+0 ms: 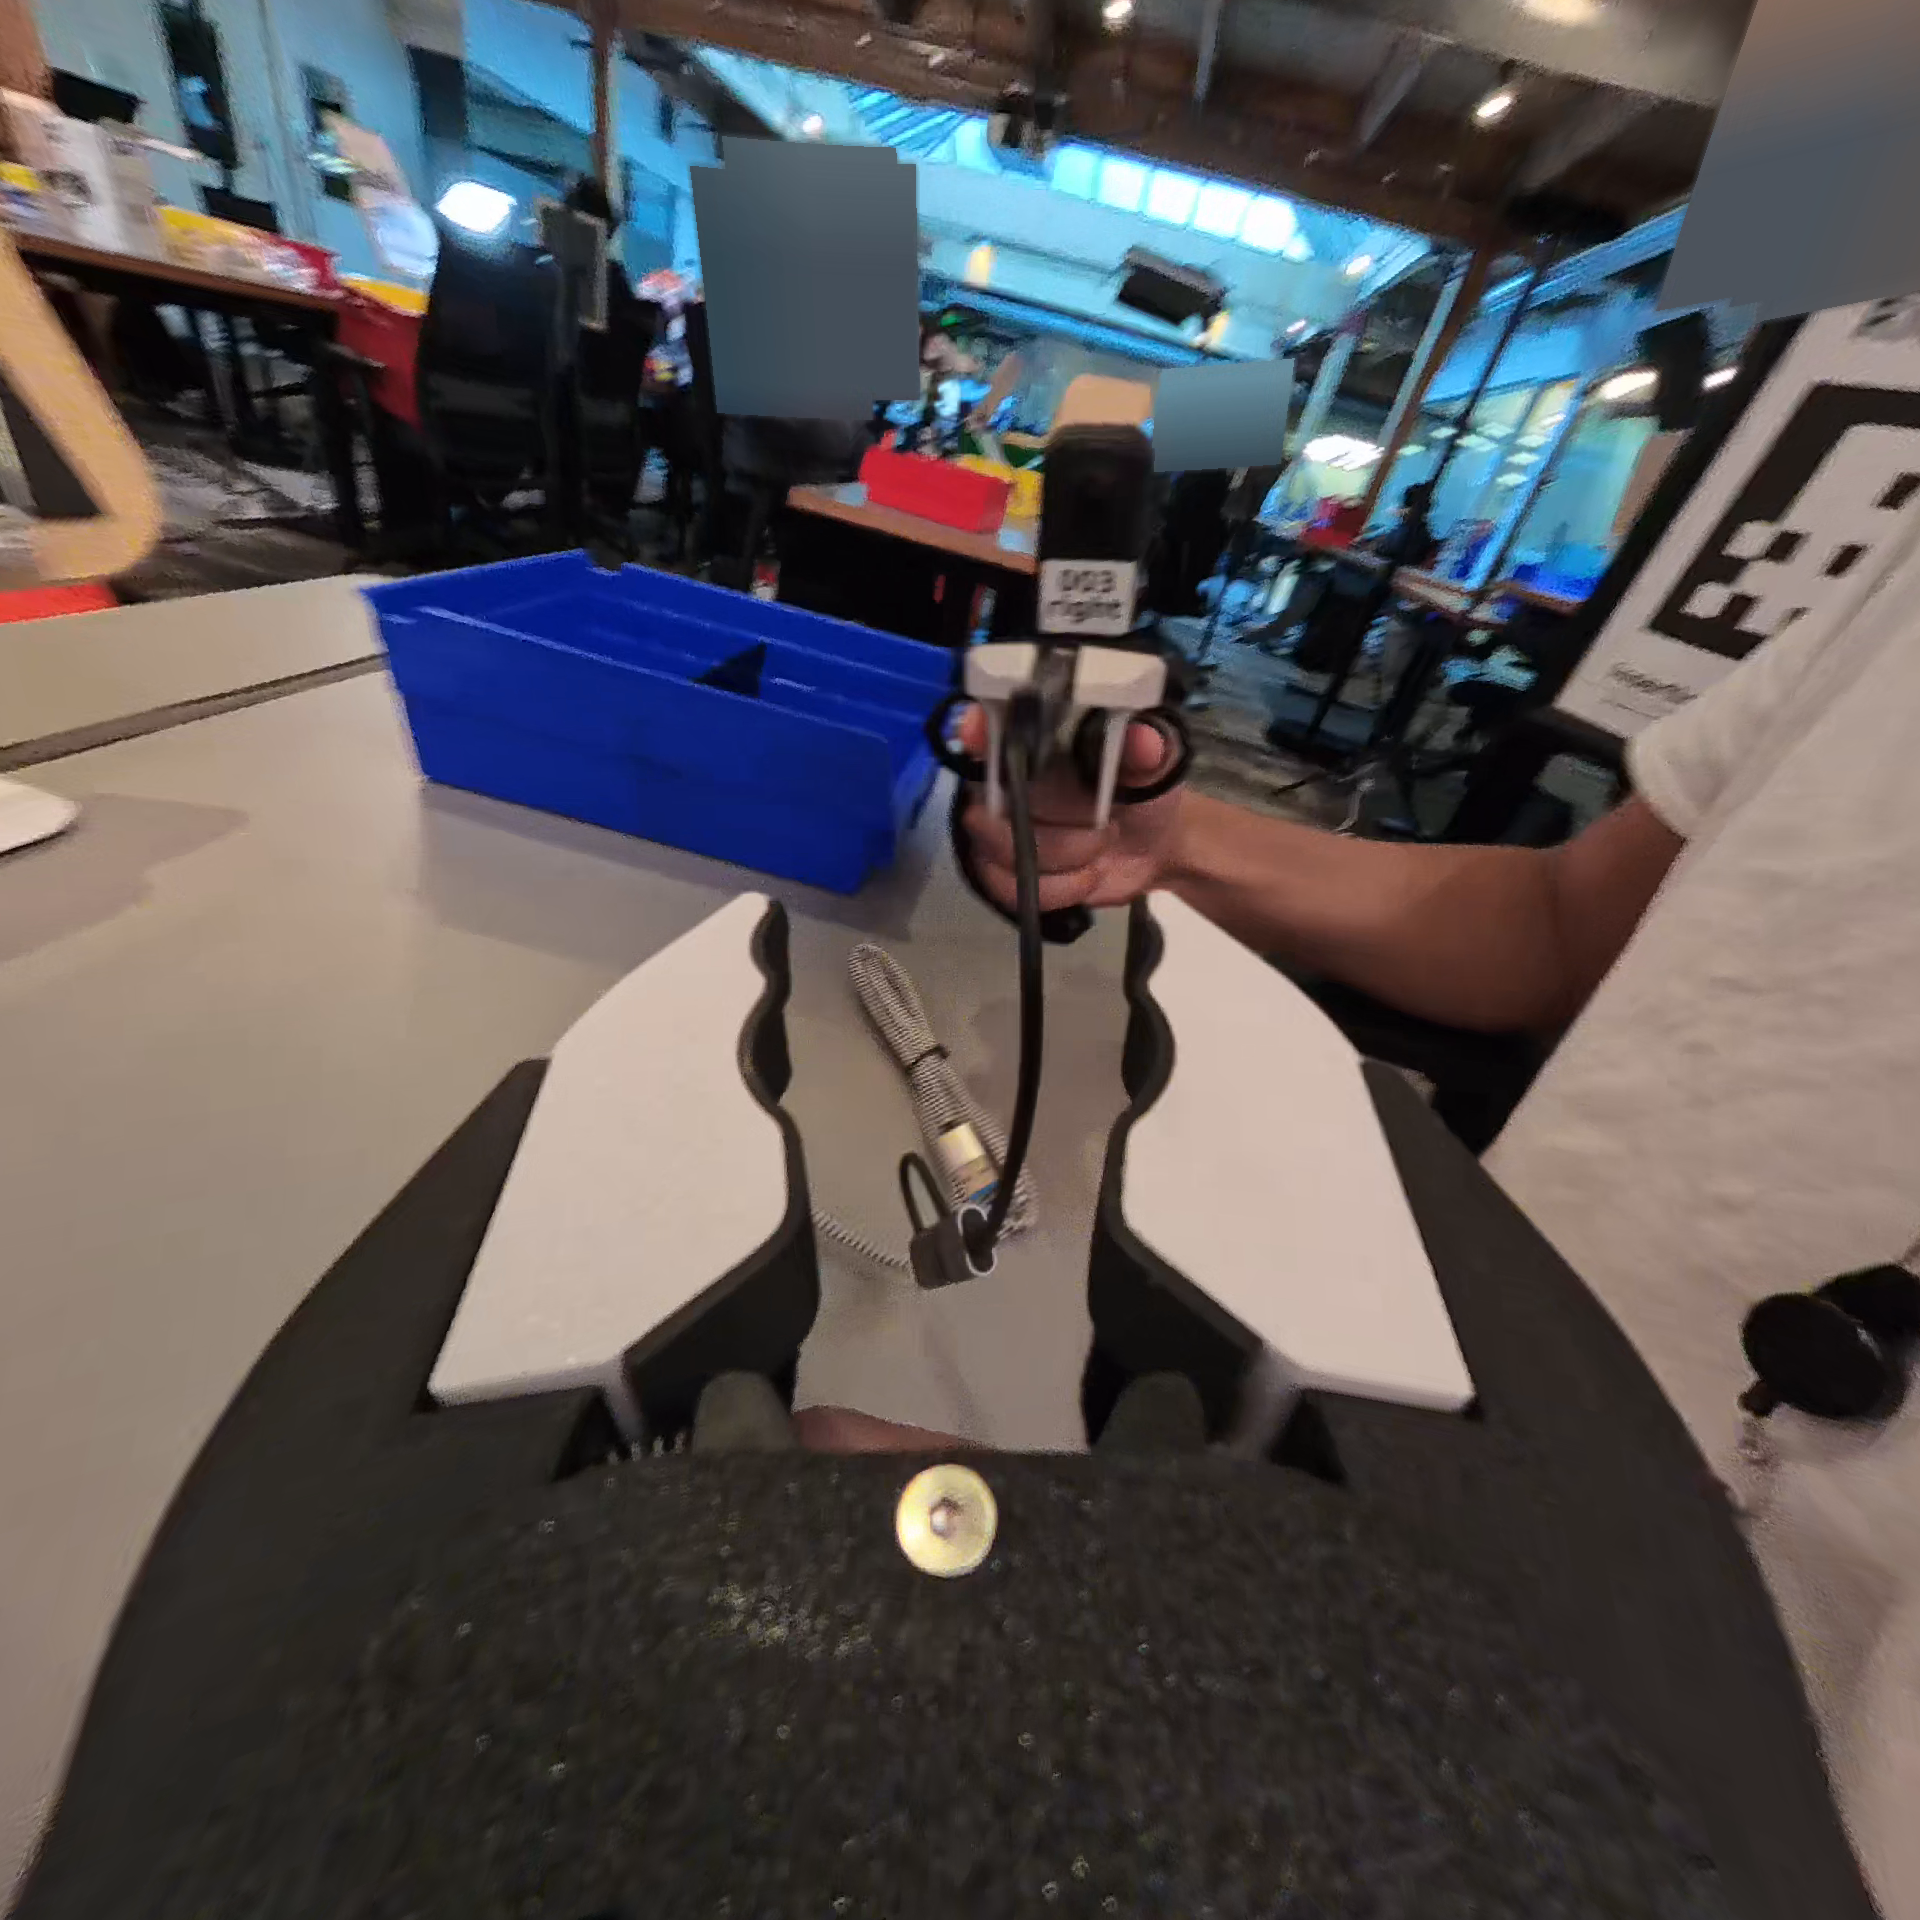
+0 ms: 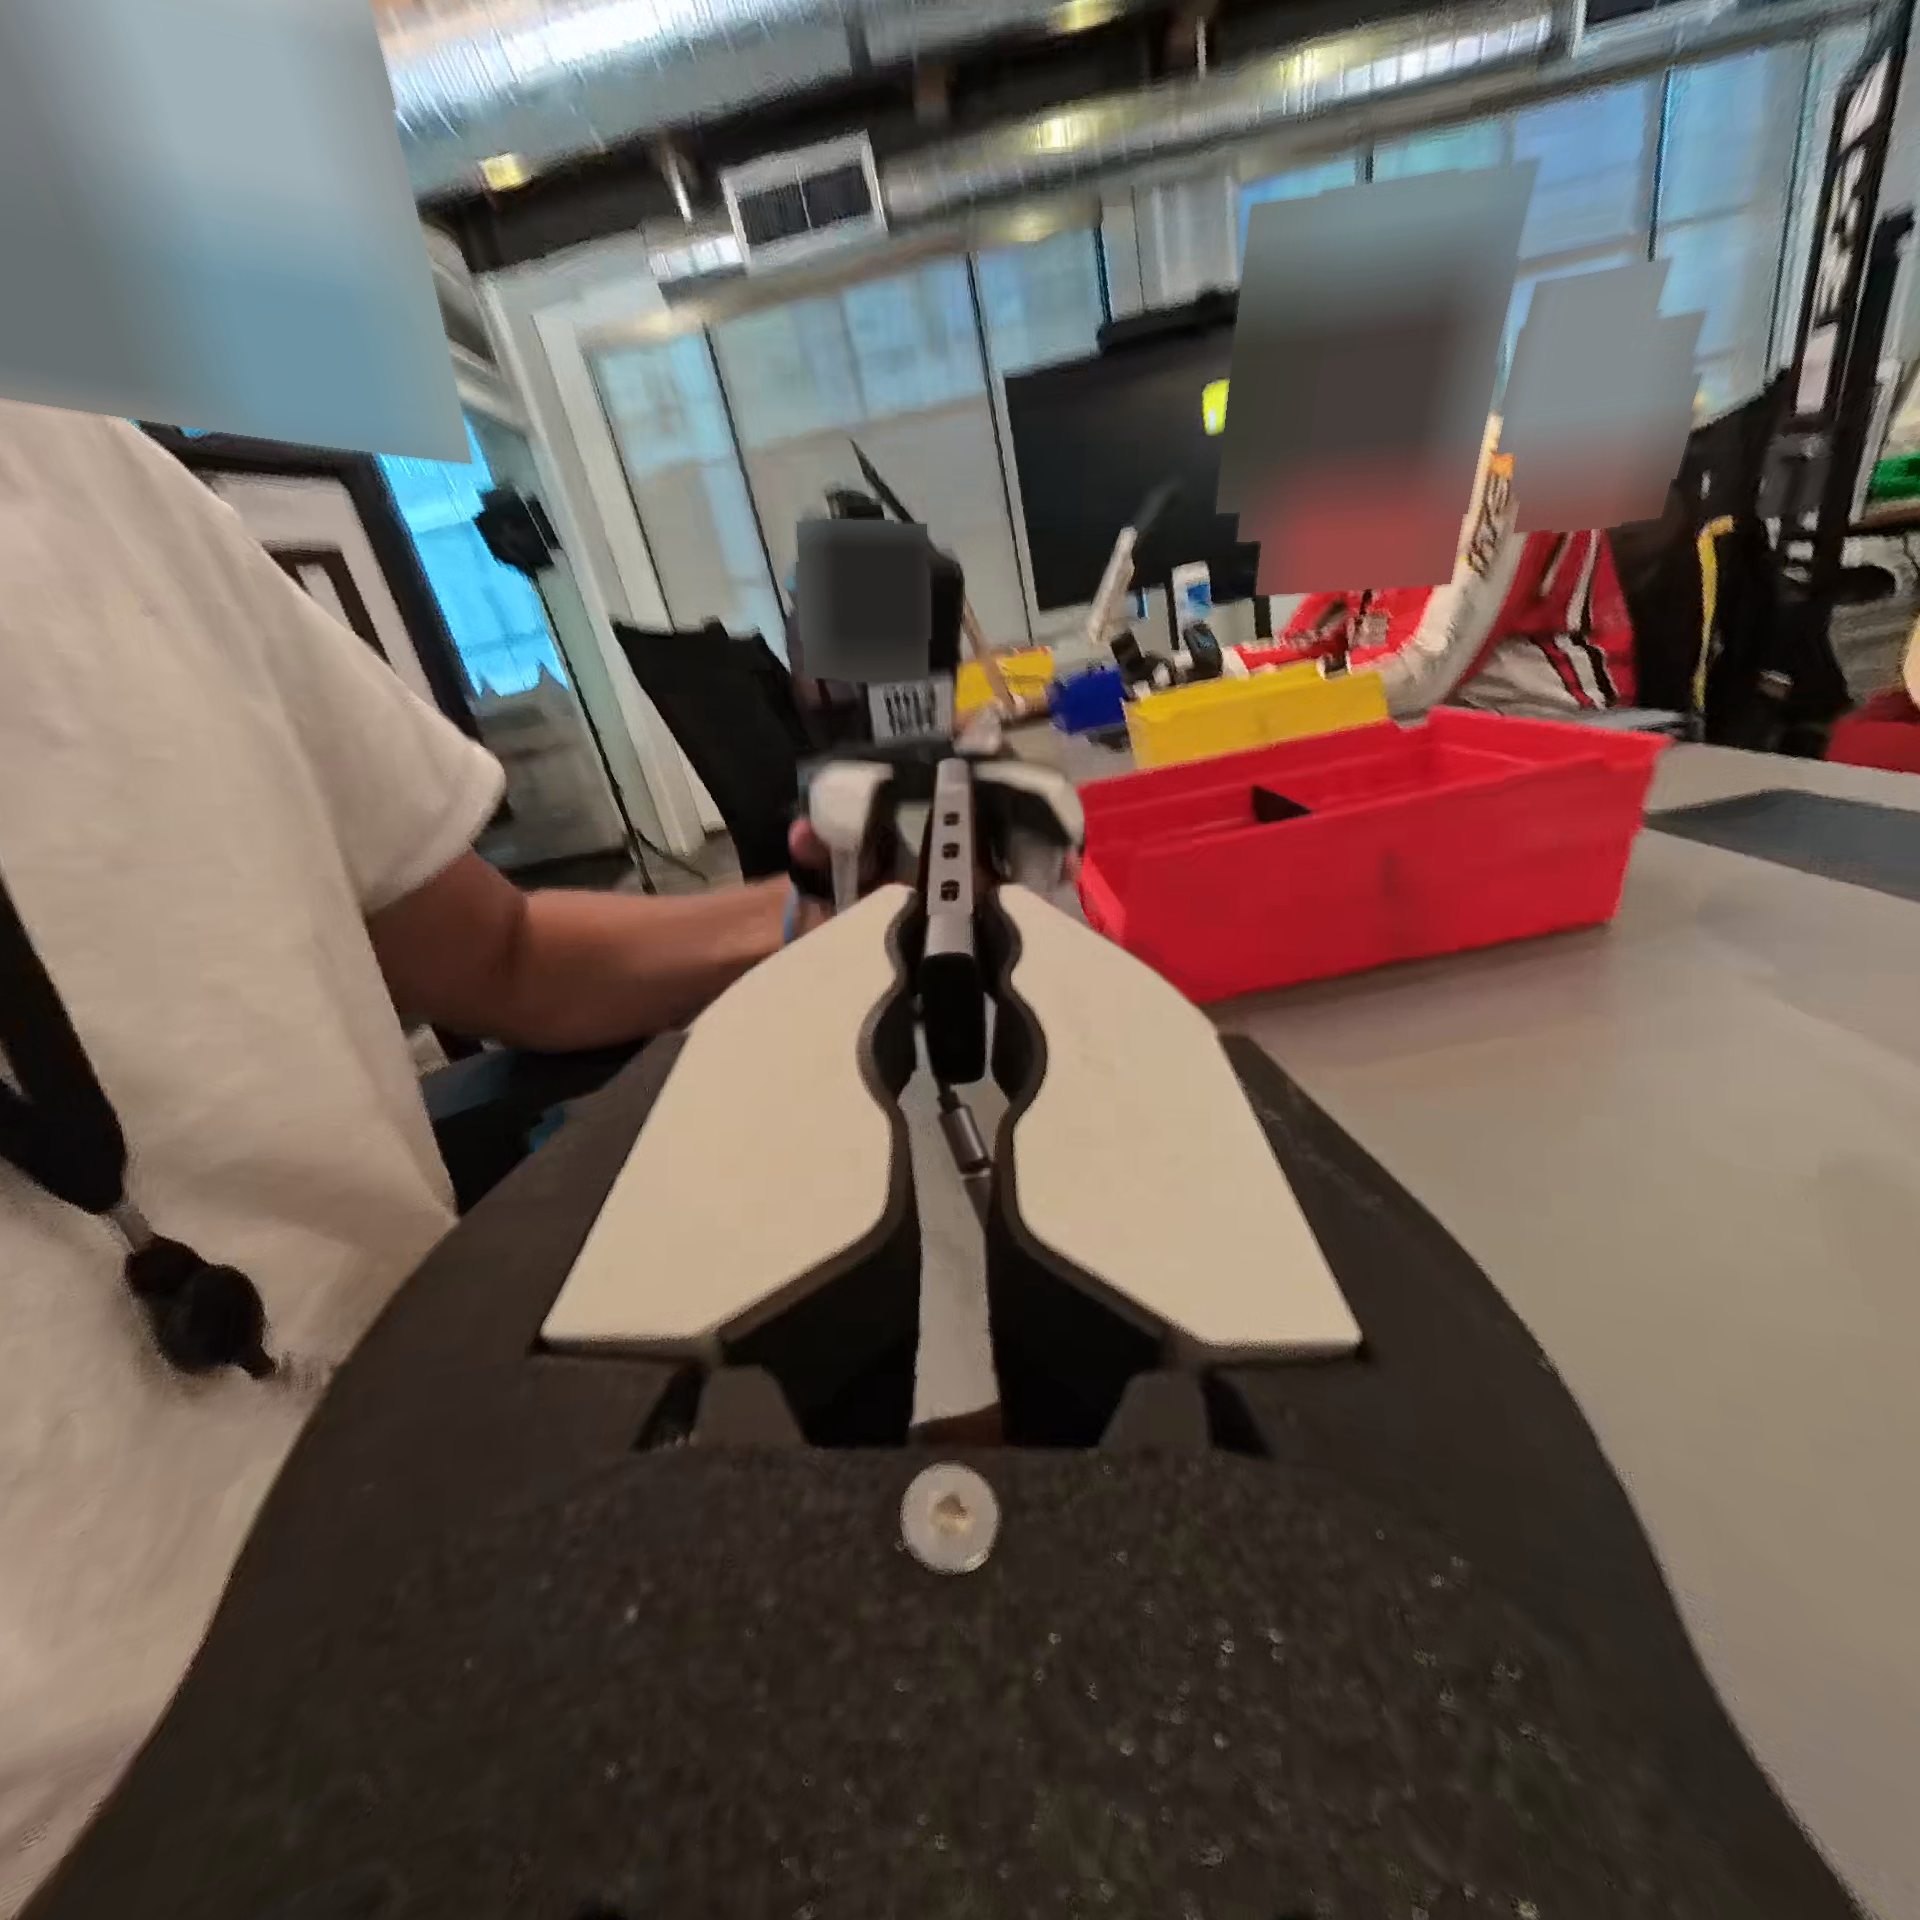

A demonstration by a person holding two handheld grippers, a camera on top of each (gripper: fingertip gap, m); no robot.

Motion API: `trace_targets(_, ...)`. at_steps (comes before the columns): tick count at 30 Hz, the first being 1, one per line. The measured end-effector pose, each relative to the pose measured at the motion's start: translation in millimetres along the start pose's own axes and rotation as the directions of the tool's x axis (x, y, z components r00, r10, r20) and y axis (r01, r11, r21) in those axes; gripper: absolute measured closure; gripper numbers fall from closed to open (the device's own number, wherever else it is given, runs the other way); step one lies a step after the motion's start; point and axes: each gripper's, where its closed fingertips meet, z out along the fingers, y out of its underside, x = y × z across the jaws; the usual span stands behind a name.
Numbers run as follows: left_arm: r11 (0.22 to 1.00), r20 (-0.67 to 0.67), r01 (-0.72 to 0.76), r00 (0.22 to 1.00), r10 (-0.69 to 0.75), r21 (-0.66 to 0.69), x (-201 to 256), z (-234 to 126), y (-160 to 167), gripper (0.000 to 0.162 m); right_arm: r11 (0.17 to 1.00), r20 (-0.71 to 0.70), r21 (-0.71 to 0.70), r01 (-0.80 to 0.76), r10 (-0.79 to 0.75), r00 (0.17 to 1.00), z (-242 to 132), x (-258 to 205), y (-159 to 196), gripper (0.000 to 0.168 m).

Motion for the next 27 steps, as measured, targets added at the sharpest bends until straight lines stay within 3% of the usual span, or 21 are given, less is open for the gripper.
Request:
trace_targets(3, 1.000, -0.080, -0.007, 0.997, 0.009, 0.023, 18.6, 19.5, 7.0, 0.104, 0.992, 0.056, 0.115, -0.049, 0.043, 0.998, 6.0, -4.9, -12.7, 0.159)
trace_targets(8, 0.997, -0.062, -0.081, 0.995, 0.081, 0.002, 27.0, 37.9, 11.9, 0.113, 0.998, 0.067, -0.053, 0.019, -0.015, 0.998, 26.2, -14.4, 20.7, 0.159)
trace_targets(15, 0.988, -0.069, -0.152, 0.986, 0.150, -0.034, 33.7, 40.6, 19.2, 0.135, 0.997, 0.086, -0.067, 0.027, -0.021, 0.996, 34.5, -19.7, 28.7, 0.159)
trace_targets(22, 0.983, -0.039, -0.185, 0.982, 0.185, 0.013, 34.9, 41.0, 12.4, 0.137, 0.994, 0.105, -0.103, 0.034, -0.023, 0.994, 37.7, -23.4, 37.7, 0.159)
trace_targets(25, 0.978, -0.072, -0.210, 0.975, 0.208, -0.014, 38.9, 41.5, 18.7, 0.151, 0.994, 0.103, -0.103, 0.039, -0.029, 0.994, 40.6, -25.3, 39.7, 0.159)
trace_targets(27, 0.975, -0.060, -0.223, 0.973, 0.221, -0.026, 38.0, 41.4, 20.1, 0.153, 0.993, 0.103, -0.110, 0.036, -0.025, 0.994, 40.4, -24.9, 41.3, 0.159)
